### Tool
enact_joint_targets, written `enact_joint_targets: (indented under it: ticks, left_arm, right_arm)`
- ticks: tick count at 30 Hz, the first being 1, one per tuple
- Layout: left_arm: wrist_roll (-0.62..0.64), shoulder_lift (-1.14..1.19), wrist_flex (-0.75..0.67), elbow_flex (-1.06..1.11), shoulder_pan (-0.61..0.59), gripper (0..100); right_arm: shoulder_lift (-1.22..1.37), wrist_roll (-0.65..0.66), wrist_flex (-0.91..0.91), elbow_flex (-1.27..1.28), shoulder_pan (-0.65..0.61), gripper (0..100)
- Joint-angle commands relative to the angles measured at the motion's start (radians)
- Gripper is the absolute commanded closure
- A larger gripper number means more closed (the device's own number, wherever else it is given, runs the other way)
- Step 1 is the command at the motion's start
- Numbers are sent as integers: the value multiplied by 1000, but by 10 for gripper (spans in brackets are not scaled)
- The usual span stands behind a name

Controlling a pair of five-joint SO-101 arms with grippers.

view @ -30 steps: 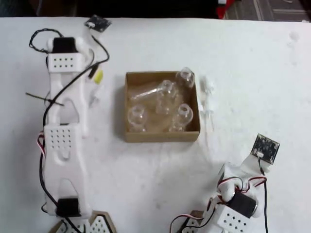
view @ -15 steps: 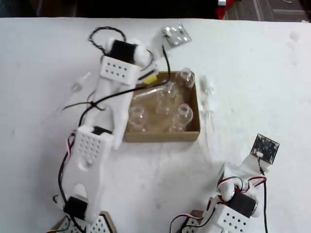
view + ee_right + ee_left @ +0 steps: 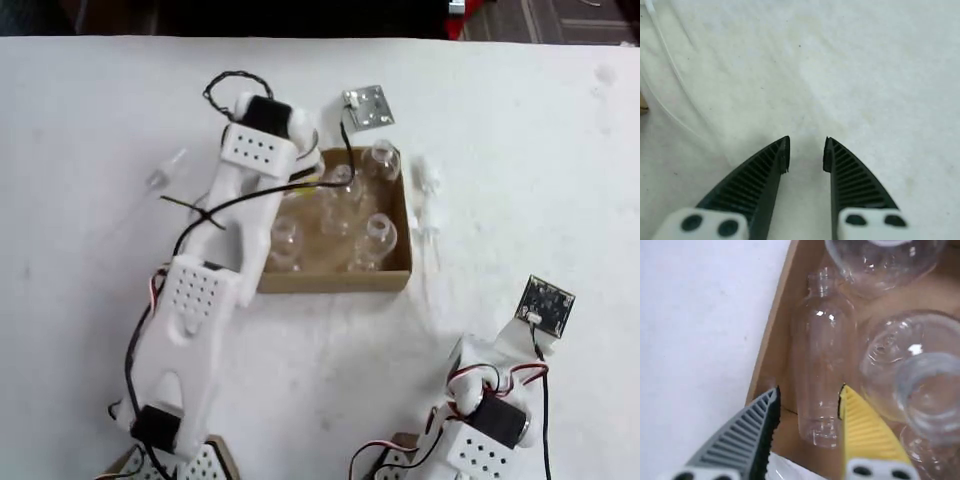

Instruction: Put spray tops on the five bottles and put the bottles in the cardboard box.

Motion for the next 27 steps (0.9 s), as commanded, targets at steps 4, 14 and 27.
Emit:
enact_joint_targets:
  ticks: [4,14,27]
  left_arm:
    - [-21,27,-15,-9,12,818]
    - [-21,90,-21,-12,13,781]
    - [-15,168,-78,-12,36,778]
  right_arm:
    - [2,12,5,9,-5,907]
    - [2,12,5,9,-5,907]
    - [2,12,5,9,-5,907]
